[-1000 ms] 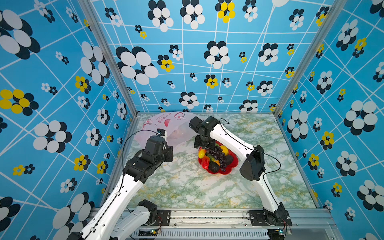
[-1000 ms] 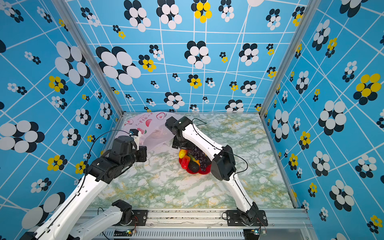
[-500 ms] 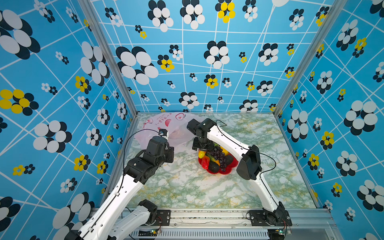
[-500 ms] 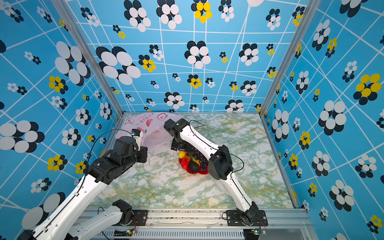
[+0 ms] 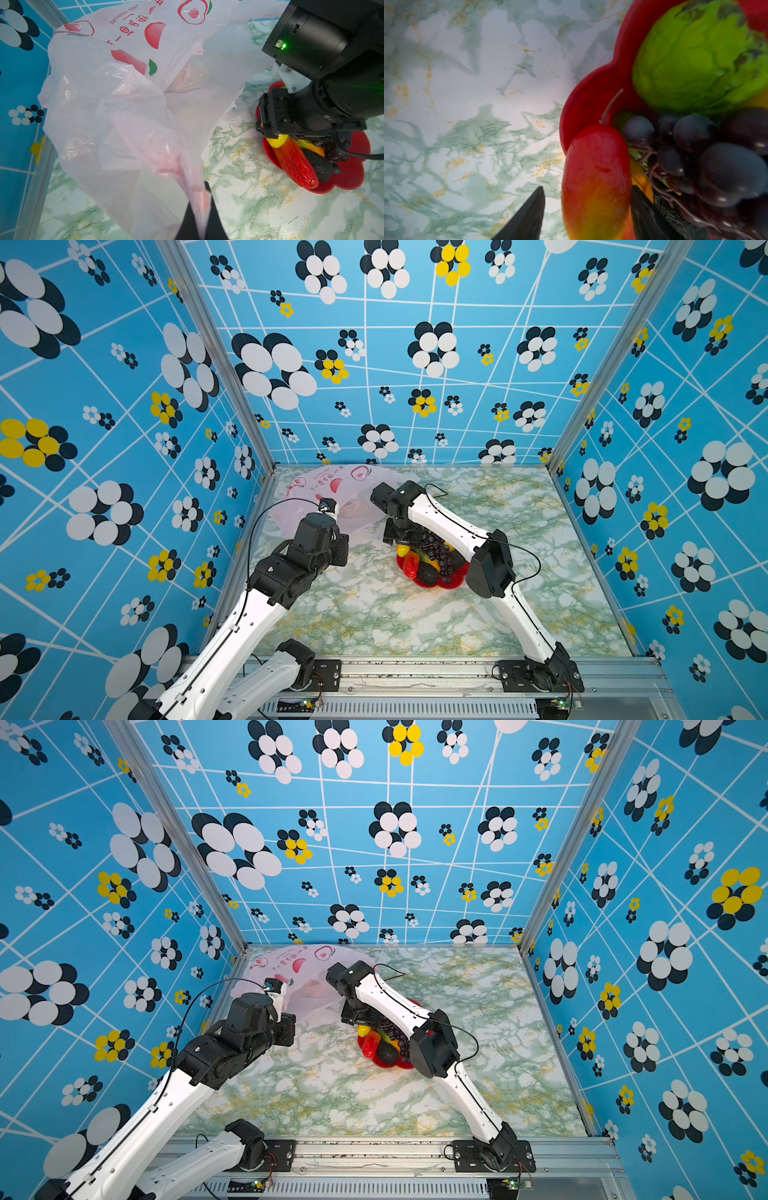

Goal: Place the fruits into the plastic bag
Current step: 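Lower the right gripper over the bowl toward the red-yellow mango, then close the right gripper on the small red-yellow mango and lift it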

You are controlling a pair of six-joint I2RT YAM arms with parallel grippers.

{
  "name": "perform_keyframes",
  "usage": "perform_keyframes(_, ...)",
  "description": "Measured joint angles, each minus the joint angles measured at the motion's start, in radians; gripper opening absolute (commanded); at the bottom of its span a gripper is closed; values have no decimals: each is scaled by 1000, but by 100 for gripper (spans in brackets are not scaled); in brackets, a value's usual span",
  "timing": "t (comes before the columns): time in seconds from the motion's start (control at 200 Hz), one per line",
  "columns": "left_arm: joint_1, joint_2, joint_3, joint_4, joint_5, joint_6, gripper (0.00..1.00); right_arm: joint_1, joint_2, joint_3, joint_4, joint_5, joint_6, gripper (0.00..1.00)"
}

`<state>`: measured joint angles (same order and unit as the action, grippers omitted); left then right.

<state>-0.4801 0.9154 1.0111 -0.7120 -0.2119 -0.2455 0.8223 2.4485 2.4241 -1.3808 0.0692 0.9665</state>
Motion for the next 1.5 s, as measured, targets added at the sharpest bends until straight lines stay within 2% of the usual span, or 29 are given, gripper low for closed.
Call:
perform_keyframes(0.685, 0, 9, 6, -4, -6, 3, 0, -14, -47, -132, 61, 4, -1, 29)
perform_keyframes(1.045, 0, 9, 6, -4, -5, 3, 0, -15, -175, -230, 113, 9, -10, 26)
perform_keyframes(1.27, 0, 6, 5, -2, 7, -5, 0, -21, -404, -367, 168, 4, -17, 25)
perform_keyframes(1.385, 0, -5, 5, 1, 17, -8, 0, -22, -528, -418, 240, -41, -38, 24)
perform_keyframes(1.5, 0, -12, 5, 1, 24, -15, 0, -23, -576, -418, 334, -124, -57, 24)
